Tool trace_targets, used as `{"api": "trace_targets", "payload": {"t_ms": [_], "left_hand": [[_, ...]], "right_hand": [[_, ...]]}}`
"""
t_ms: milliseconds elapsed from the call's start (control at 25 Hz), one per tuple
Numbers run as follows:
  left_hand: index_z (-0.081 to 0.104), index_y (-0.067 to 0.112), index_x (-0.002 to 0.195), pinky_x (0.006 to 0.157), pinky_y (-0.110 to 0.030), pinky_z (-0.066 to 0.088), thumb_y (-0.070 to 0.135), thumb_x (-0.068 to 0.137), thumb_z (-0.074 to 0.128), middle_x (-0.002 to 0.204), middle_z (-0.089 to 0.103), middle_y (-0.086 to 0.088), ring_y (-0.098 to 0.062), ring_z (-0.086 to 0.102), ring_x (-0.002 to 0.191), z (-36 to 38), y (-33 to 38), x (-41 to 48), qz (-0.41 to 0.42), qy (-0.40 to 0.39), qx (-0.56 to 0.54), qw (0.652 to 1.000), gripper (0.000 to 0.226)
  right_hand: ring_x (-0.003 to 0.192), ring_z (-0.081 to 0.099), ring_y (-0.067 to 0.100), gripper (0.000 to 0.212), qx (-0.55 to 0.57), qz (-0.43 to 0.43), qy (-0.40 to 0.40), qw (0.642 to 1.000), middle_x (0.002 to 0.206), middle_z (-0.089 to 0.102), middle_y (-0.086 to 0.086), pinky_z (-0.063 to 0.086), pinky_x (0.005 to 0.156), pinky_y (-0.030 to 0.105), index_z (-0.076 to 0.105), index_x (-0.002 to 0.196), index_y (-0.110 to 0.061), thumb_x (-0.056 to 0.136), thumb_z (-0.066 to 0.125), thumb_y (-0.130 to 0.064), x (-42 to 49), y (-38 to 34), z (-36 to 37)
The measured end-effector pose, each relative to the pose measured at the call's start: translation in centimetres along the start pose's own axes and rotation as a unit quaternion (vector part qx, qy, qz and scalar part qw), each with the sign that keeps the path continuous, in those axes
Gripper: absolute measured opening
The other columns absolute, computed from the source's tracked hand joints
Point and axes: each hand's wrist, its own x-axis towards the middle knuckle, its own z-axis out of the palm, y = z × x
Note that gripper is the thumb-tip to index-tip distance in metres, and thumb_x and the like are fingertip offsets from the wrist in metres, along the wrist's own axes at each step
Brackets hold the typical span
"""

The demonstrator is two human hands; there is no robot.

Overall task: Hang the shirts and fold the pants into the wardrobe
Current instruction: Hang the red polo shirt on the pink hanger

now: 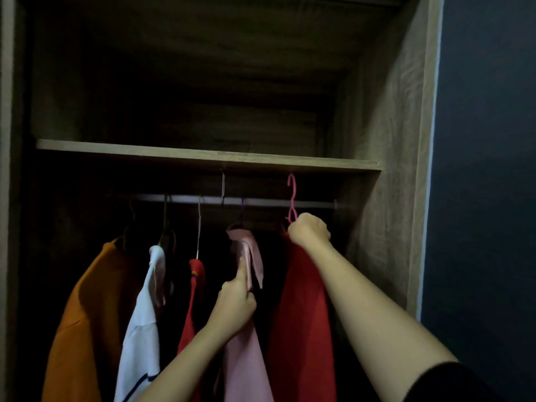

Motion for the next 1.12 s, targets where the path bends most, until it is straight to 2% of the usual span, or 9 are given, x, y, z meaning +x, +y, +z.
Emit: {"api": "trace_targets", "payload": {"t_ms": [240,400,520,680,760,880,960,1040,1120], "left_hand": [[0.008,0.018,0.151,0.081,-0.02,0.044,0.001,0.083,0.046,0.112,0.064,-0.019,-0.026,0.063,0.099,-0.9,0.2,-0.1,0.014,-0.028,0.004,1.0,0.08],[0.007,0.018,0.151,0.07,-0.017,0.044,0.003,0.085,0.046,0.093,0.065,-0.009,-0.013,0.063,0.077,-1.0,0.4,0.0,0.017,-0.039,0.003,0.999,0.079],[0.008,0.021,0.151,0.058,-0.015,0.044,0.001,0.083,0.045,0.075,0.058,0.001,-0.005,0.054,0.059,-0.4,0.9,-0.4,0.0,-0.033,-0.027,0.999,0.08],[0.007,0.019,0.151,0.069,-0.037,0.049,0.001,0.08,0.046,0.09,0.067,-0.023,-0.033,0.063,0.077,1.7,1.0,-0.6,0.008,0.009,0.004,1.0,0.084],[0.011,0.013,0.151,0.071,-0.039,0.043,-0.001,0.08,0.045,0.095,0.065,-0.028,-0.039,0.062,0.083,2.7,1.6,-0.5,0.005,0.01,0.034,0.999,0.08],[0.014,0.008,0.15,0.077,-0.036,0.042,0.0,0.084,0.046,0.108,0.063,-0.028,-0.039,0.061,0.092,3.1,1.9,-0.6,-0.013,-0.004,0.021,1.0,0.074],[0.016,0.008,0.15,0.083,-0.033,0.043,0.013,0.091,0.048,0.119,0.06,-0.027,-0.037,0.06,0.103,2.7,2.0,-1.2,0.001,-0.002,0.0,1.0,0.067],[0.019,0.009,0.149,0.09,-0.027,0.04,0.026,0.097,0.046,0.13,0.055,-0.022,-0.032,0.056,0.115,1.9,1.9,-2.9,0.023,0.015,-0.029,0.999,0.061],[0.024,0.012,0.147,0.092,-0.01,0.033,0.026,0.098,0.043,0.136,0.053,-0.01,-0.018,0.05,0.122,0.8,1.5,-6.1,0.048,0.06,-0.06,0.995,0.054]], "right_hand": [[0.122,0.05,0.028,0.038,-0.084,-0.002,-0.067,0.994,0.133,0.052,0.012,0.045,0.093,0.034,0.052,0.129,-0.011,0.095,0.047,-0.028,2.8,0.9,4.4],[0.119,0.052,0.029,0.034,-0.099,-0.016,-0.074,0.992,0.13,0.053,0.013,0.045,0.091,0.035,0.053,0.127,-0.011,0.095,0.043,-0.018,2.9,1.3,5.6],[0.118,0.051,0.031,0.037,-0.063,-0.005,-0.068,0.996,0.13,0.053,0.014,0.043,0.089,0.037,0.049,0.129,-0.013,0.098,0.039,-0.031,1.6,2.1,5.4],[0.113,0.053,0.031,0.038,-0.044,0.045,0.006,0.998,0.122,0.057,0.012,0.041,0.081,0.036,0.052,0.124,-0.012,0.1,0.037,-0.036,-2.3,5.4,5.7],[0.11,0.055,0.032,0.038,-0.031,0.042,0.032,0.998,0.118,0.059,0.013,0.043,0.079,0.037,0.058,0.118,-0.011,0.1,0.035,-0.035,-3.3,6.2,5.8],[0.108,0.056,0.035,0.038,-0.025,0.004,0.03,0.999,0.115,0.06,0.015,0.043,0.078,0.037,0.059,0.115,-0.009,0.1,0.037,-0.036,-3.9,6.6,5.9],[0.106,0.057,0.036,0.039,-0.008,-0.021,0.043,0.999,0.113,0.061,0.016,0.043,0.076,0.037,0.058,0.114,-0.008,0.099,0.038,-0.037,-4.7,7.1,6.0],[0.108,0.056,0.037,0.037,0.023,-0.06,0.093,0.994,0.117,0.061,0.017,0.045,0.082,0.038,0.055,0.12,-0.008,0.098,0.039,-0.034,-6.1,7.7,6.7],[0.118,0.051,0.036,0.037,0.078,-0.131,0.195,0.969,0.128,0.055,0.018,0.041,0.095,0.039,0.052,0.127,-0.004,0.097,0.042,-0.025,-8.1,8.6,7.9]]}}
